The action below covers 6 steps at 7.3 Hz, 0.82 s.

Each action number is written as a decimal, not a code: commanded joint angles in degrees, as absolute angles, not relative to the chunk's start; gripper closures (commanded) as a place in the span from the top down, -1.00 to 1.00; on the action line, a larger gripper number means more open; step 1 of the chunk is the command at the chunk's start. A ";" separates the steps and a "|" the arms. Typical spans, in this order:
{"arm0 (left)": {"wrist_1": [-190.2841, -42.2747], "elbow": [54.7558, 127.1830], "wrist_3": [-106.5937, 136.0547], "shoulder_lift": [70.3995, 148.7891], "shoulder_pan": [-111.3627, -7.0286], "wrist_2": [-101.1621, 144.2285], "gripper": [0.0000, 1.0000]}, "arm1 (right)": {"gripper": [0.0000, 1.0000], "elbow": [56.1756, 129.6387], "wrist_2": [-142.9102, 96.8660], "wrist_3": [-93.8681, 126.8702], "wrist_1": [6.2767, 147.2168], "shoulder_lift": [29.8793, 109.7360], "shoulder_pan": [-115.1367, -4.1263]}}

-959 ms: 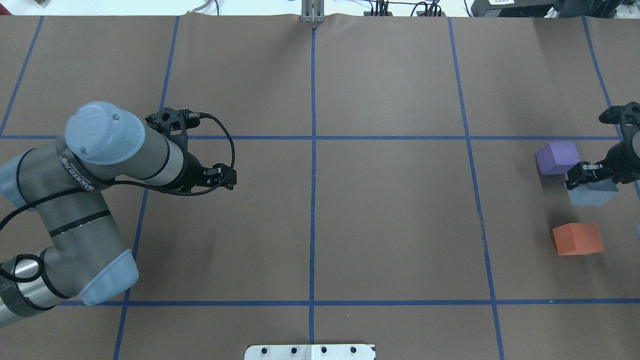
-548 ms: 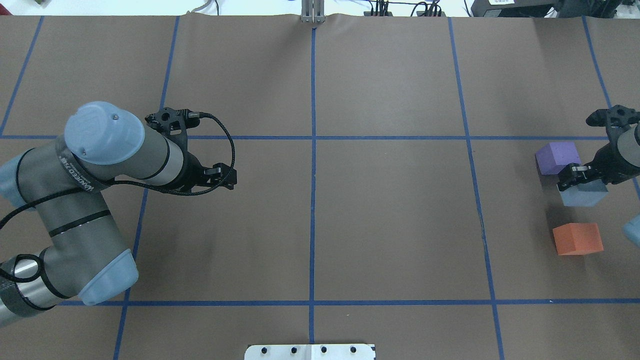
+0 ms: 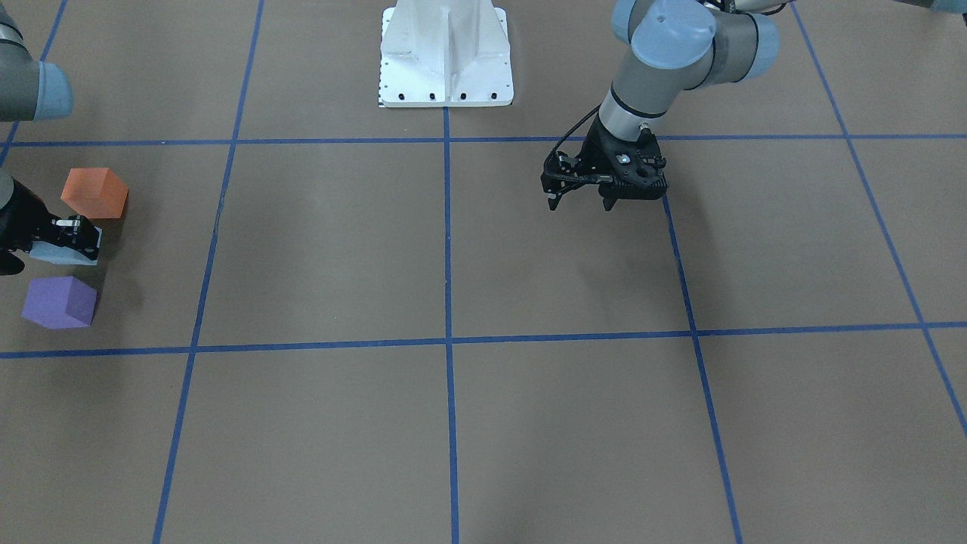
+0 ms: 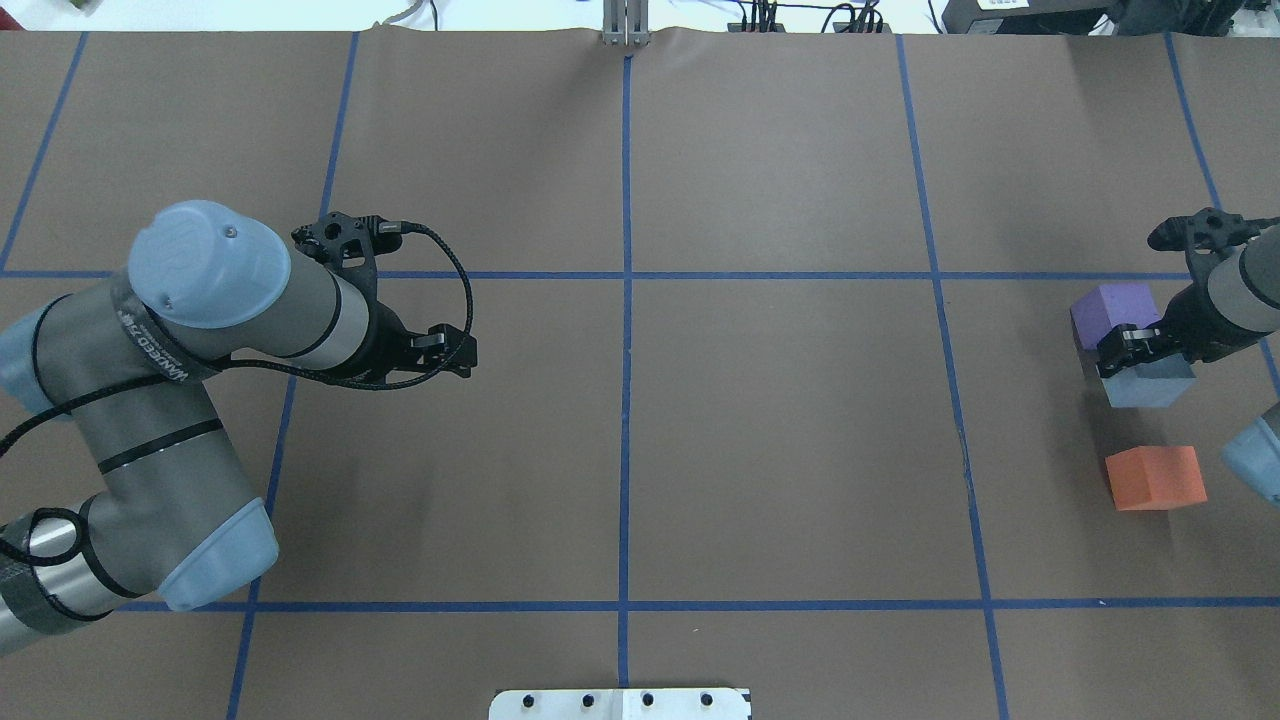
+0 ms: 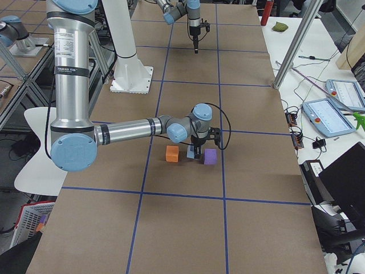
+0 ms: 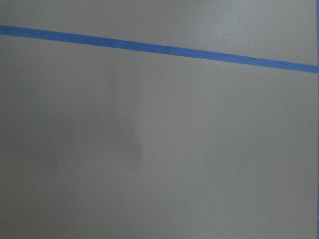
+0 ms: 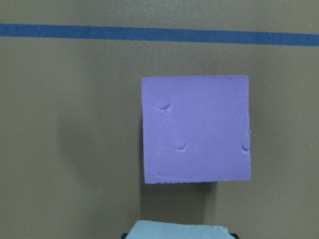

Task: Place blue block between orange and purple blocks
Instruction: 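Lower the light blue cube between the purple and orange cubes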

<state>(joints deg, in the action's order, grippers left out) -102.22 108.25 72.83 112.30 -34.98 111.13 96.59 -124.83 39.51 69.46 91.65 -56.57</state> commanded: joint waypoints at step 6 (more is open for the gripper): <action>-102.22 108.37 72.86 112.41 -34.98 111.09 1.00 | -1.00 92.02 -124.63 41.75 59.50 91.23 -56.07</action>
